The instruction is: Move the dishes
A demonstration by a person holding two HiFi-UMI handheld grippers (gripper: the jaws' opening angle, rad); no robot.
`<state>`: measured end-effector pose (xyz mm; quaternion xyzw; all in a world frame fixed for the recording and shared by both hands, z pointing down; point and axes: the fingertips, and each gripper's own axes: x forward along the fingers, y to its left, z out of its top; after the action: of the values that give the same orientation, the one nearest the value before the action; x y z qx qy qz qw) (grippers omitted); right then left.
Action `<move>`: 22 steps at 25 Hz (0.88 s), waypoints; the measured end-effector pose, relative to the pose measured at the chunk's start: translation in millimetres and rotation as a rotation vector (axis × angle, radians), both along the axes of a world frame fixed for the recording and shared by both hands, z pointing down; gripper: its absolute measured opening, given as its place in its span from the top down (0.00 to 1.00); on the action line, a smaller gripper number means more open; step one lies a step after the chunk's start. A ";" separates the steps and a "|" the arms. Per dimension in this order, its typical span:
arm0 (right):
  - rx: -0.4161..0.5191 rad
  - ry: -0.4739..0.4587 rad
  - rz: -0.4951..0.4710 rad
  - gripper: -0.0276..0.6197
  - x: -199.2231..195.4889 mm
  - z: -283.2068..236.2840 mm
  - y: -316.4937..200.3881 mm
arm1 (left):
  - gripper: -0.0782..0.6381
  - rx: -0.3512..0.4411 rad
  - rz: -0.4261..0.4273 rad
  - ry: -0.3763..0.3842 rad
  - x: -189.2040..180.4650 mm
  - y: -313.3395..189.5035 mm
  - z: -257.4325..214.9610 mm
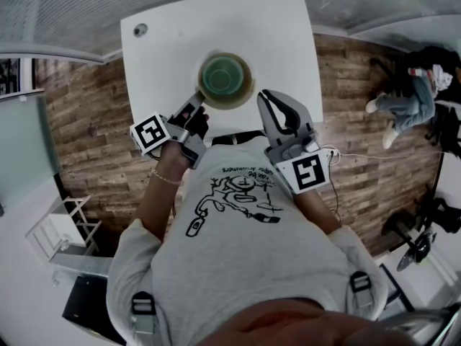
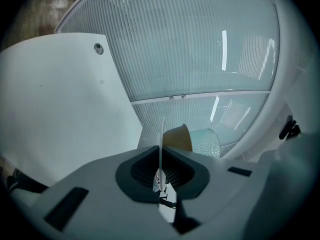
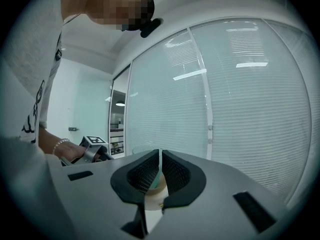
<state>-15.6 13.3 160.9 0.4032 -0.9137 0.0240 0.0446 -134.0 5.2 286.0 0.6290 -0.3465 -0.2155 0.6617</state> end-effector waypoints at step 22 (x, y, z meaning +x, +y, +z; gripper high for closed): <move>-0.019 0.017 -0.089 0.88 9.9 15.5 10.5 | 0.87 -0.020 -0.002 -0.006 19.2 14.8 36.0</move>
<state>-5.8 23.8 176.4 0.3620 -0.9300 0.0275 0.0571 -114.8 20.1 322.0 0.6226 -0.3511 -0.2110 0.6667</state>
